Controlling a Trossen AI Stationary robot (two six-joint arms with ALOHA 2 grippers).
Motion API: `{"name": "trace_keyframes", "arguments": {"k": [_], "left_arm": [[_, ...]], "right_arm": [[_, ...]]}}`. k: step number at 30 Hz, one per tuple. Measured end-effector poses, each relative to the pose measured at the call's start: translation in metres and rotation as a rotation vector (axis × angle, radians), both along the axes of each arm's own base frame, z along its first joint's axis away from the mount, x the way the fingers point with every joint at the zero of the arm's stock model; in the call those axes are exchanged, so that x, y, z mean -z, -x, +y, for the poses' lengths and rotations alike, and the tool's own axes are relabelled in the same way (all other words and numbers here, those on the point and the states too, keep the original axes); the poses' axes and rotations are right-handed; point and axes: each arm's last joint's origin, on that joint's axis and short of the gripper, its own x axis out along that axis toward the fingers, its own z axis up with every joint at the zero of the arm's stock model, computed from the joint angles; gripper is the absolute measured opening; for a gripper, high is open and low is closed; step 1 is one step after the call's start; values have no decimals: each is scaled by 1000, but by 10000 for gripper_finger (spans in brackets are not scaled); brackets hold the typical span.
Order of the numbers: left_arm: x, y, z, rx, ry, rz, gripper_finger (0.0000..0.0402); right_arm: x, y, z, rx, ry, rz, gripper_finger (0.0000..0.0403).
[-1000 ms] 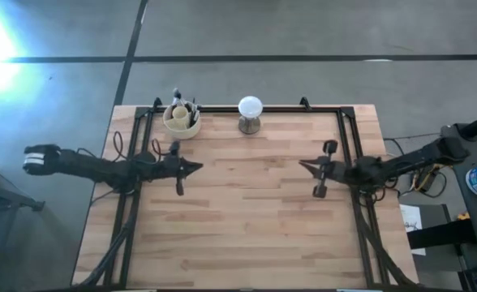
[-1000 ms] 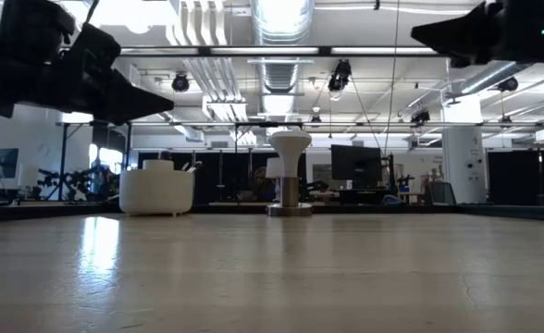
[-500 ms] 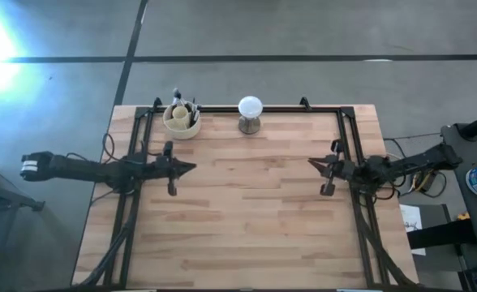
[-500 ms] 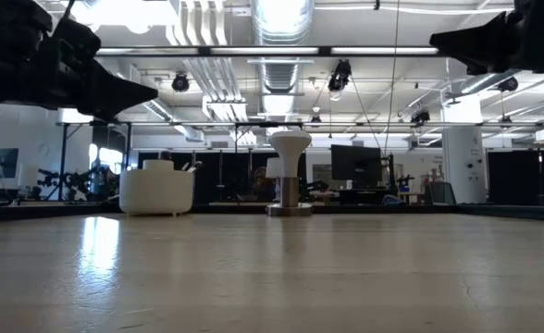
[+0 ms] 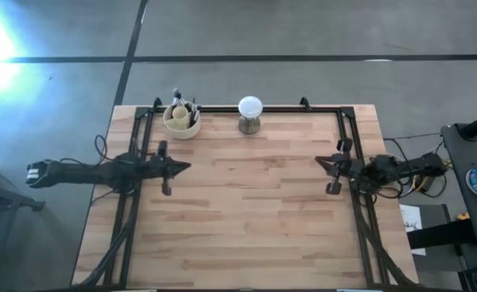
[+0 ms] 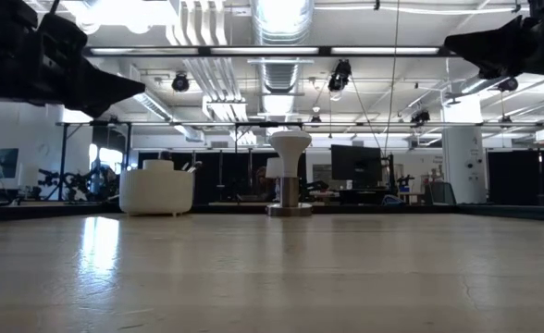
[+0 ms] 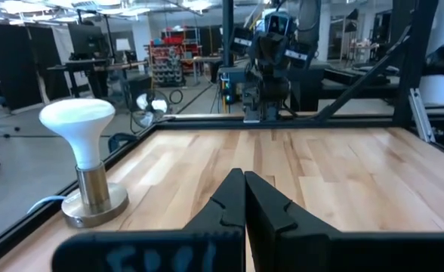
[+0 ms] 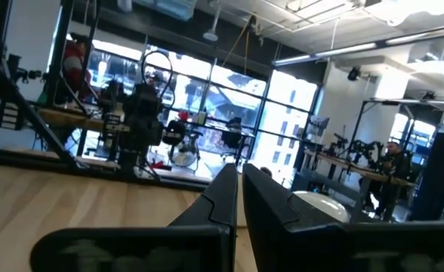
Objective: Put items in baskets/containers
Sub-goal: Return to Home Position
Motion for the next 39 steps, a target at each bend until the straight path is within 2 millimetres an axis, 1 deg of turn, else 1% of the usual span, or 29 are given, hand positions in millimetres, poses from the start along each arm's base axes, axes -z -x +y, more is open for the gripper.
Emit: {"name": "trace_keyframes", "arguments": {"k": [12,21,24,30,36,39], "left_arm": [[3,19,-1,-1,-3,-7,0],[5,19,-1,-1,7,25,0],[5,19,-1,-2,13,31,0],[6,19,0,-8,17,36,0],[5,19,1,-29,16,36,0],[5,19,1,-32,17,32,0]], "right_arm": [[7,0,-1,25,5,69,17],[21,-2,-5,50,-28,196,17],[21,-4,-6,-17,-26,200,17],[23,-5,-15,-53,-61,205,17],[23,-3,-28,49,-109,192,17],[23,-2,-33,73,-123,187,17]]}}
